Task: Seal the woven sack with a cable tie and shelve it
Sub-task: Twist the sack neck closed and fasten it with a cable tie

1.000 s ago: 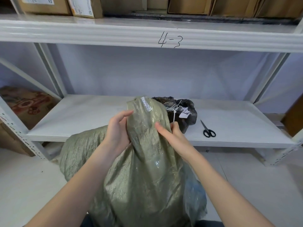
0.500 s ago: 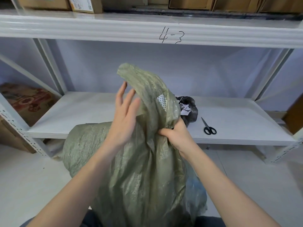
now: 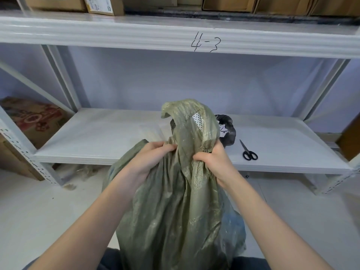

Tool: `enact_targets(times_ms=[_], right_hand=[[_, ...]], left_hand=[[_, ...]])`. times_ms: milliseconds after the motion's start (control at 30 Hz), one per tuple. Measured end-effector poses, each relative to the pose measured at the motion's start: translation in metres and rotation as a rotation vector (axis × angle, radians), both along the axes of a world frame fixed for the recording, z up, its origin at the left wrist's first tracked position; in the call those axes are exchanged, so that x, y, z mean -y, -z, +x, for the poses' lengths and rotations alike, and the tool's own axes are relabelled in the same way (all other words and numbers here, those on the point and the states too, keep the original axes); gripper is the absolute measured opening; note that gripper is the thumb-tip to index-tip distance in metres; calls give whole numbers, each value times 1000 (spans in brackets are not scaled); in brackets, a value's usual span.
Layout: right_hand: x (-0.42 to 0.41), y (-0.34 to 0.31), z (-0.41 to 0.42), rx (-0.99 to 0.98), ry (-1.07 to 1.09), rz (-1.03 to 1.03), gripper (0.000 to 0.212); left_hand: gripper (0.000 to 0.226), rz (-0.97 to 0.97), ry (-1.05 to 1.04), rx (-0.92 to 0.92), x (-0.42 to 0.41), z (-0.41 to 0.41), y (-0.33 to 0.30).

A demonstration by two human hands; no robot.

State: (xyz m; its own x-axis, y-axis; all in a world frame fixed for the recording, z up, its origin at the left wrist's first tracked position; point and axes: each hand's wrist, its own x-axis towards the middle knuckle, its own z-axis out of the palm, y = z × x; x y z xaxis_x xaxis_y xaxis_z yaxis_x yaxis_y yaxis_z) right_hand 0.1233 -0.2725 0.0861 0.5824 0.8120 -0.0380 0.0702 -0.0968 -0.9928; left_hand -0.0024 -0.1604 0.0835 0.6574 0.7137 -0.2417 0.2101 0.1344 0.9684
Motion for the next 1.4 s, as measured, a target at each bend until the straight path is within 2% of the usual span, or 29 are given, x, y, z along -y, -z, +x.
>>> enact_targets(times_ms=[33,133,233,300,400,500,600,667,767,800,867,933,967,1000,1067,1200,1300,1400], right_hand=[[0,0,0,-13,-15,-4,51],[-2,3,2,-31,-37,-19,61],[-2,2,4,-57,-100,-29,79],[-2,0,2,-69,-160,-14,78],[-2,-5,-7,-75,-224,32,66],[-4,-5,-12,-86,-227,65,37],[-6,-3,-10,-162,-85,117,39],[-7,-3,-10,-151,2,129,49],[-9,-1,-7,-106,68,114,55],[-8,-1,-6,-105,70,112,54],[-6,-4,-2,-112,56,100,51],[-5,-5,0,-131,41,92,49],[-4,-5,0,-142,37,90,48],[-4,-5,1,-149,35,90,48],[-4,-4,1,-149,36,87,49],[-6,-1,4,-107,40,83,53],[-5,0,4,-108,22,97,53],[-3,-2,2,-143,-43,91,46]], left_hand=[[9,-15,-30,111,2,2,-2],[29,-92,-75,384,4,5,-8],[36,-165,-38,550,7,2,-15],[33,-271,44,644,12,-1,-23],[36,-353,125,676,19,-1,-30],[33,-356,142,646,26,8,-27],[34,-254,77,648,27,16,-25],[31,-36,-3,569,23,17,-22],[22,505,-245,204,11,13,-12],[31,604,-327,68,6,11,-7],[61,544,-371,-166,-3,6,-1],[84,320,-257,-317,-11,3,3],[88,190,-173,-327,-14,2,4],[83,61,-89,-267,-15,2,5],[59,-132,5,-37,-12,4,2],[30,-230,34,322,0,9,-9],[35,-272,78,588,10,7,-15],[32,-337,109,674,15,4,-19]])
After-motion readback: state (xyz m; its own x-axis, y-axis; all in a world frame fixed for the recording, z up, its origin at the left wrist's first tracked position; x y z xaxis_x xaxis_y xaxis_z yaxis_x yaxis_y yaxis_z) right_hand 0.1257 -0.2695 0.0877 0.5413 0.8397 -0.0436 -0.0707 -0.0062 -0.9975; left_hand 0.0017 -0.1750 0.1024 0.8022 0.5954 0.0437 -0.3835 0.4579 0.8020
